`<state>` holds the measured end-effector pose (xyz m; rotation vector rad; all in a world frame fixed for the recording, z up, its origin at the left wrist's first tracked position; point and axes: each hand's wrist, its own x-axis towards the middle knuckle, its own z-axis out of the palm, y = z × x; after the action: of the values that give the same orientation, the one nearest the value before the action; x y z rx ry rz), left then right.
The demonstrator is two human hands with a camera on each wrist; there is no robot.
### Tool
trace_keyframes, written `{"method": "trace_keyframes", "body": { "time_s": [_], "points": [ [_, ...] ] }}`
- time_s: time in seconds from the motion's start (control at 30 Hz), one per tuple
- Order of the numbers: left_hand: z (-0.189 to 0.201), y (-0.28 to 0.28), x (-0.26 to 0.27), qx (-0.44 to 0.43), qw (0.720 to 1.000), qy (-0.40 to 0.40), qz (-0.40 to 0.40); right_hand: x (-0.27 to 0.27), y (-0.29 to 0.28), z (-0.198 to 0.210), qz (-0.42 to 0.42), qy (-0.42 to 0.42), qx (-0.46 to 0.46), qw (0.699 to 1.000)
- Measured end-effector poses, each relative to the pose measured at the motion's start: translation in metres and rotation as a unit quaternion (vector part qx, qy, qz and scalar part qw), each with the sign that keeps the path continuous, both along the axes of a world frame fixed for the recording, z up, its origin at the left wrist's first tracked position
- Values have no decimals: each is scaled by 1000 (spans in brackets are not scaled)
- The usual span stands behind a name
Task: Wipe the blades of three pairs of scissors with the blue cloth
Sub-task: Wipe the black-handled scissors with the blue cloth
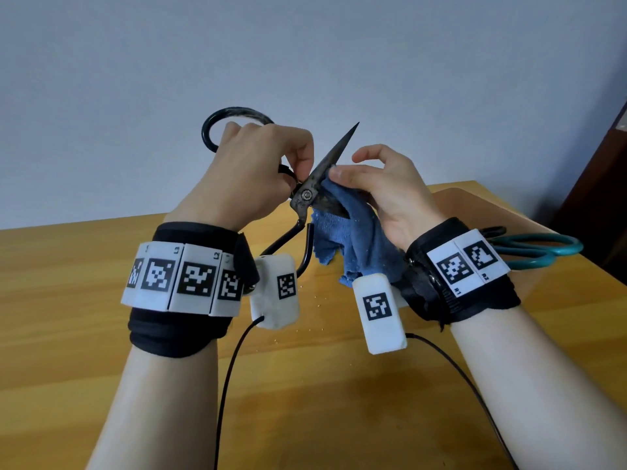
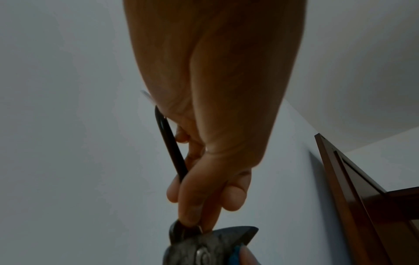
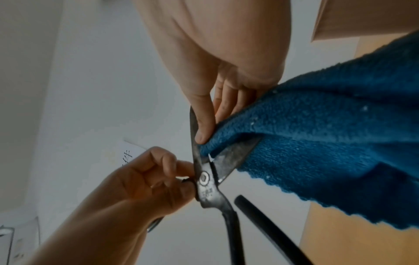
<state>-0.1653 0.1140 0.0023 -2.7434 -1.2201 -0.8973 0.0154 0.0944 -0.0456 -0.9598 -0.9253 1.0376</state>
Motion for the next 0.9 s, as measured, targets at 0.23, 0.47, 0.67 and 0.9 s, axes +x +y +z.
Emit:
{"method": "trace_keyframes", "body": {
  "time_s": [0.23,0.47,0.67,0.9],
  "points": [
    [3,-7,5,-14,1000,-19,-19,23,0,7,-59,31,20,998],
    [5,-6,-9,-31,998,-55,7,39,-2,13,-111,92,32,989],
    [7,1,-27,-59,992,-109,24,30,1,11,-117,44,31,992],
    [19,0,-40,-9,986,-165,34,17,2,14,-121,30,50,991]
  ]
}}
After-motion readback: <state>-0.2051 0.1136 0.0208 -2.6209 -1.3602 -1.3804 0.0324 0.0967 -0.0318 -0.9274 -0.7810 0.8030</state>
